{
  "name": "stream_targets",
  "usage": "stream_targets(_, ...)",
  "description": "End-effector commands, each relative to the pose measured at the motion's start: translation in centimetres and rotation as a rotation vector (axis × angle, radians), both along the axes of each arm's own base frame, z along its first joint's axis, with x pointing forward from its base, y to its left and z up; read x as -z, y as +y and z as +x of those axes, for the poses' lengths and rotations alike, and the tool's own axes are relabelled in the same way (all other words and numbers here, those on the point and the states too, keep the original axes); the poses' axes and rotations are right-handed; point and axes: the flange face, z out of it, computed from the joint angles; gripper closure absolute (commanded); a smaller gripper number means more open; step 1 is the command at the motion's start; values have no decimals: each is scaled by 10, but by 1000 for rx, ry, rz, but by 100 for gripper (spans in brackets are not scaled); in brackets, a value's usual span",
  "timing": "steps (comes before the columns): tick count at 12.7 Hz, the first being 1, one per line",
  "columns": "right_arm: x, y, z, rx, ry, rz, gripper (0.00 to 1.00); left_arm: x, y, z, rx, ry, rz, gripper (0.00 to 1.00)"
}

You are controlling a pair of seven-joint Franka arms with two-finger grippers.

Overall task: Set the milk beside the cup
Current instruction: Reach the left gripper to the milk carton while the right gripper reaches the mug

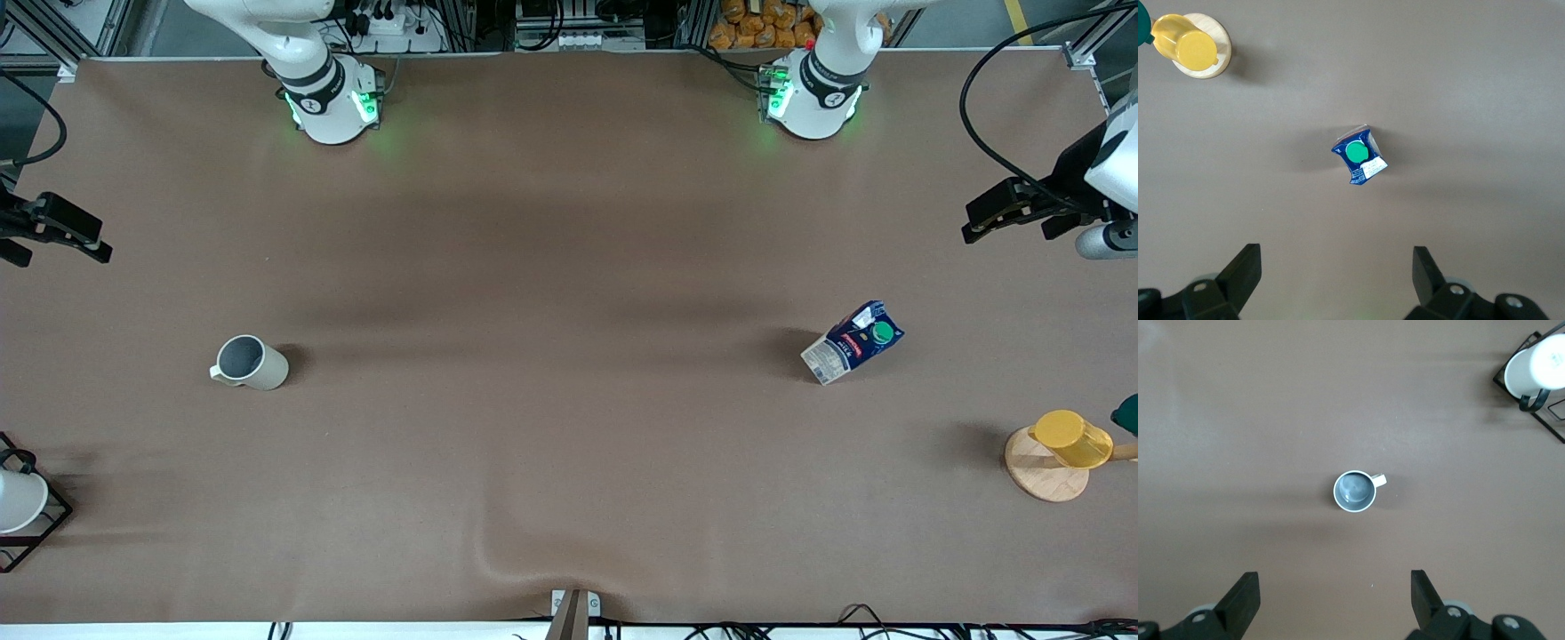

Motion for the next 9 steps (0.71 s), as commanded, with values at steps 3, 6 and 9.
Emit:
stream_targets(3, -3, -3, 1, 24, 13, -2, 0, 4, 4, 5, 12, 6, 22, 0)
stream_targets(6, 14, -9, 8, 22, 44, -2, 0, 47, -3, 27, -8, 73, 28, 0)
stream_targets(9, 45, -17, 21, 28, 99, 2, 0, 92, -30, 49, -134, 97, 33, 0)
